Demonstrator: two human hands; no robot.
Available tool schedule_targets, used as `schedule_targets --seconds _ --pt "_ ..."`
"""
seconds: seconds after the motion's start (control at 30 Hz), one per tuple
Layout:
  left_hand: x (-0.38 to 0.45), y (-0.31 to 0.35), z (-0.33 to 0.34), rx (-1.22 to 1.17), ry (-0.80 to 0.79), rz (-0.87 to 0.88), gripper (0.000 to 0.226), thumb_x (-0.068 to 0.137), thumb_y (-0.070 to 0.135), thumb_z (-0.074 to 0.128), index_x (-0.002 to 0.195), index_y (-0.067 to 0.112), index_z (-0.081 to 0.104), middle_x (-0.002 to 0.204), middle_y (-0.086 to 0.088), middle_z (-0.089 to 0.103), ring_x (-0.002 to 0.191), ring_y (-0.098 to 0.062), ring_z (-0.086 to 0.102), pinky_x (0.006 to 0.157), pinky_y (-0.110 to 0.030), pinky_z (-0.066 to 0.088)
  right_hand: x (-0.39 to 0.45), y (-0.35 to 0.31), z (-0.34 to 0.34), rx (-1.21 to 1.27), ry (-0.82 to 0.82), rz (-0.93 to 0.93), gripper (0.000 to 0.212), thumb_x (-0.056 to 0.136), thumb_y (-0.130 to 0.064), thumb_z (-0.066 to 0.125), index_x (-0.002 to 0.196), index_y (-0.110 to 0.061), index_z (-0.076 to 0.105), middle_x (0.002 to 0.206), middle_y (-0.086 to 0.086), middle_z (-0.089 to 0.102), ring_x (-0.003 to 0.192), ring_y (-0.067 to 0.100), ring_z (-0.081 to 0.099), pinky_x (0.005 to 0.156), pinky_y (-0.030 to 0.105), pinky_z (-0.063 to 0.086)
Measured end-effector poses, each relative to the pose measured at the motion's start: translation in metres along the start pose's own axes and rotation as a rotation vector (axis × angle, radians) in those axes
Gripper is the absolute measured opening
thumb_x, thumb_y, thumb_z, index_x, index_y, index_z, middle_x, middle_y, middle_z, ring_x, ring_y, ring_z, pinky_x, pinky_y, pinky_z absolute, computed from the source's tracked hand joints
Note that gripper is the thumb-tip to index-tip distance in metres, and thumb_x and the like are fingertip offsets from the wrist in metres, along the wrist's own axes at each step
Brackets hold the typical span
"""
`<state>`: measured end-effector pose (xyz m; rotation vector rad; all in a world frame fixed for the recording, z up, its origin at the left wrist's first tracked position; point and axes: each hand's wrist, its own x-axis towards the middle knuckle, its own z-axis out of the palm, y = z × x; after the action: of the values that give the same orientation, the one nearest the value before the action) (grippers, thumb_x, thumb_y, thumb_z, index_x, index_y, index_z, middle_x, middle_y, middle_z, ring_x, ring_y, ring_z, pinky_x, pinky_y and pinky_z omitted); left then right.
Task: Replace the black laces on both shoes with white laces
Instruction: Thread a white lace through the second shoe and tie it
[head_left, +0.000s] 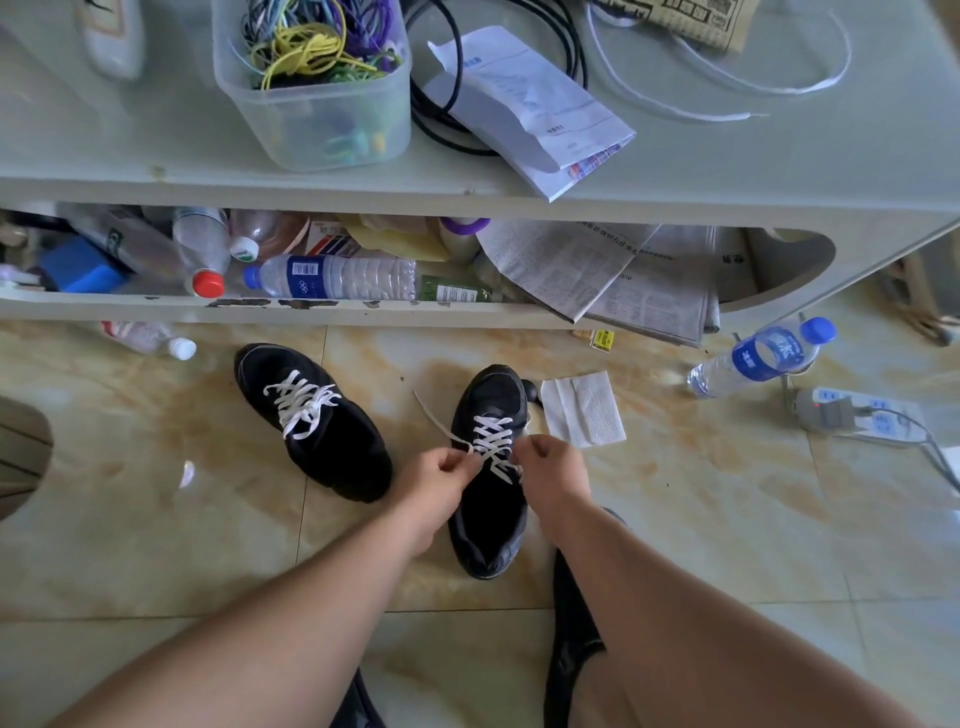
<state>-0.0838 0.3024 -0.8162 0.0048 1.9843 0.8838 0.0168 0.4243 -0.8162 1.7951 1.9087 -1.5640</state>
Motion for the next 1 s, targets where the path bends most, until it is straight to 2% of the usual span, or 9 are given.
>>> schedule_targets --seconds 0.17,0.23,0.33,0.5,0.57,0.67,0.73,0.87,1.0 --pt "0.002 0.01 -0.004 0.04 0.028 0.118 0.018 0.105 0.034 0.062 0.111 0.024 0.075 0.098 0.009 0.072 0.084 -0.008 0.061 0.065 -0.022 0.044 -0.002 -0.01 0.001 -0.049 -0.063 -0.069 0.029 0.098 -0.03 0.06 0.079 -0.01 0.069 0.068 0.005 0.068 0.062 0.018 0.053 0.061 0.031 0.043" --pt "-0.001 0.024 -0.004 -0.009 0.029 0.209 0.017 0.104 0.031 0.064 0.113 0.026 0.078 0.101 0.01 0.074 0.09 -0.008 0.064 0.072 -0.021 0.046 -0.006 -0.015 0.003 -0.152 -0.116 -0.126 0.029 0.099 -0.034 0.06 0.083 -0.012 0.07 0.072 0.008 0.068 0.064 0.021 0.055 0.061 0.032 0.044" --pt "-0.003 0.043 -0.008 0.038 -0.003 0.325 0.012 0.101 0.034 0.068 0.101 0.036 0.08 0.099 0.011 0.078 0.094 -0.011 0.071 0.078 -0.022 0.052 -0.014 -0.026 0.007 -0.165 -0.253 -0.177 0.019 0.099 -0.028 0.059 0.09 -0.021 0.074 0.077 0.0 0.069 0.071 0.021 0.062 0.065 0.036 0.048" --pt "-0.004 0.051 -0.015 0.271 -0.049 0.414 0.018 0.102 0.041 0.062 0.091 0.046 0.075 0.09 0.021 0.076 0.084 -0.008 0.07 0.071 -0.024 0.051 -0.025 -0.039 -0.004 -0.168 -0.35 -0.186 0.025 0.099 -0.017 0.058 0.075 -0.02 0.062 0.071 -0.001 0.059 0.068 0.017 0.054 0.064 0.029 0.042" --pt "-0.003 0.05 -0.016 0.3 -0.1 0.426 0.017 0.101 0.042 0.064 0.091 0.051 0.075 0.094 0.024 0.076 0.091 -0.01 0.07 0.082 -0.028 0.056 -0.027 -0.043 -0.006 -0.259 -0.405 -0.21 0.02 0.099 -0.015 0.057 0.08 -0.019 0.058 0.072 -0.003 0.056 0.073 0.018 0.053 0.066 0.028 0.043" --pt "-0.004 0.055 -0.02 0.279 -0.169 0.415 0.022 0.103 0.037 0.06 0.1 0.053 0.074 0.099 0.022 0.076 0.1 -0.008 0.07 0.098 -0.036 0.056 -0.024 -0.047 -0.008 -0.193 -0.409 -0.182 0.029 0.101 -0.019 0.057 0.073 -0.022 0.056 0.068 -0.001 0.055 0.063 0.015 0.051 0.061 0.025 0.043" --pt "-0.005 0.057 -0.023 0.35 -0.155 0.423 0.027 0.106 0.032 0.051 0.106 0.048 0.073 0.101 0.018 0.076 0.099 -0.009 0.07 0.094 -0.035 0.056 -0.022 -0.05 -0.015 -0.143 -0.422 -0.171 0.036 0.103 -0.023 0.059 0.068 -0.02 0.059 0.064 -0.001 0.057 0.054 0.009 0.05 0.056 0.019 0.041" --pt "-0.005 0.047 -0.026 0.454 -0.095 0.361 0.032 0.107 0.025 0.045 0.106 0.039 0.073 0.102 0.011 0.076 0.096 -0.016 0.071 0.086 -0.04 0.06 -0.013 -0.055 -0.03 -0.11 -0.452 -0.138 0.02 0.098 -0.024 0.071 0.085 -0.009 0.073 0.074 0.002 0.07 0.067 0.014 0.06 0.059 0.021 0.047" --pt "-0.003 0.032 -0.023 0.438 -0.214 0.389 0.026 0.108 0.032 0.052 0.112 0.037 0.077 0.093 0.008 0.078 0.081 -0.011 0.071 0.075 -0.029 0.054 -0.005 -0.061 -0.035 -0.576 -0.254 -0.383 0.015 0.09 -0.032 0.075 0.084 -0.018 0.076 0.078 0.002 0.068 0.068 0.018 0.056 0.056 0.029 0.047"
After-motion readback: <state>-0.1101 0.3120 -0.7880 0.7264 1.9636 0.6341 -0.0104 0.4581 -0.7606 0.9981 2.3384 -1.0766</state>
